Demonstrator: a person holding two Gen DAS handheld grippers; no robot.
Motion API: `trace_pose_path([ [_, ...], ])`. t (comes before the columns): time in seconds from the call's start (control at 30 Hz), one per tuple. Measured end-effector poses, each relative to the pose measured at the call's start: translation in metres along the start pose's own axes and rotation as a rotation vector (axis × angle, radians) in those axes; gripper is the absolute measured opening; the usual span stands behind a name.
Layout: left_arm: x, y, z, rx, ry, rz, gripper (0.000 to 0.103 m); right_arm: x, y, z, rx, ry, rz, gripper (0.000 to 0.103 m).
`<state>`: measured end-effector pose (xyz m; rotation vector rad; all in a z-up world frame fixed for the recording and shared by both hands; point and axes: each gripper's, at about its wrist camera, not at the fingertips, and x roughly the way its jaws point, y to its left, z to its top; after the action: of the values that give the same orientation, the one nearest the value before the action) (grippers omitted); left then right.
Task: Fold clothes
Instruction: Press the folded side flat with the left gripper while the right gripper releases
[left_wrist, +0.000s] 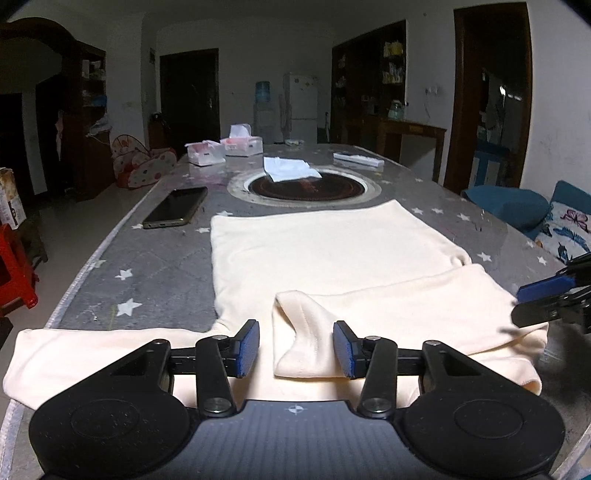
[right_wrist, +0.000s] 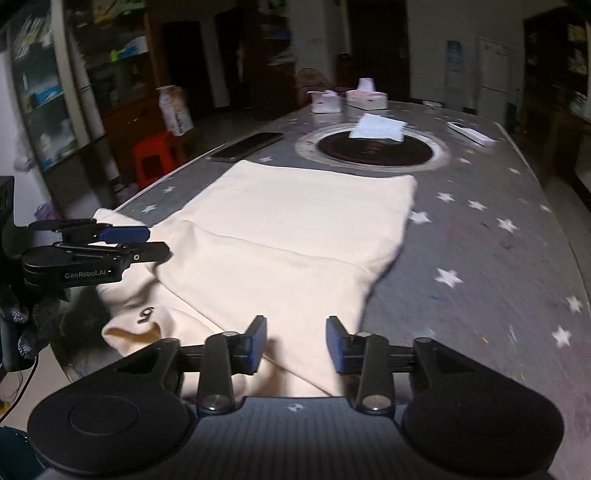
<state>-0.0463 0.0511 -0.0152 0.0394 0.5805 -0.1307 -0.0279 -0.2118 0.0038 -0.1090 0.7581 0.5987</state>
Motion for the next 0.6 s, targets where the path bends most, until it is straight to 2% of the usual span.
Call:
trace_pose_path([
  [0.03, 0.001, -0.001, 0.000, 0.004, 0.007, -0.003, 0.041, -0.001, -0.003, -0.002, 0.006, -0.002, -0.005, 0.039],
  [0.1, 0.005, -0.003, -0.001, 0.007, 0.024, -0.010, 0.024, -0.002, -0.006, -0.004, 0.014, -0.002, -0.011, 0.041],
  [0.17, 0.008, -0.005, -0.002, 0.009, 0.033, -0.009, 0.015, 0.000, -0.008, -0.006, 0.015, 0.002, -0.018, 0.042],
  [0.2, 0.008, -0.006, -0.002, 0.012, 0.031, -0.009, 0.007, 0.001, -0.009, -0.007, 0.014, 0.001, -0.020, 0.042],
  [0.27, 0.006, -0.008, 0.000, 0.011, 0.028, -0.012, 0.003, 0.002, -0.010, -0.009, 0.012, 0.000, -0.021, 0.042],
  [0.4, -0.004, -0.014, 0.007, 0.010, 0.006, 0.017, 0.003, 0.007, -0.011, -0.012, 0.008, 0.011, -0.021, 0.042],
  [0.53, -0.007, -0.013, 0.008, 0.017, 0.037, 0.056, 0.003, 0.008, -0.013, -0.014, 0.005, 0.016, -0.017, 0.042],
  [0.6, -0.007, -0.013, 0.005, 0.020, 0.061, 0.068, 0.008, 0.007, -0.013, -0.013, -0.005, 0.017, -0.016, 0.042],
])
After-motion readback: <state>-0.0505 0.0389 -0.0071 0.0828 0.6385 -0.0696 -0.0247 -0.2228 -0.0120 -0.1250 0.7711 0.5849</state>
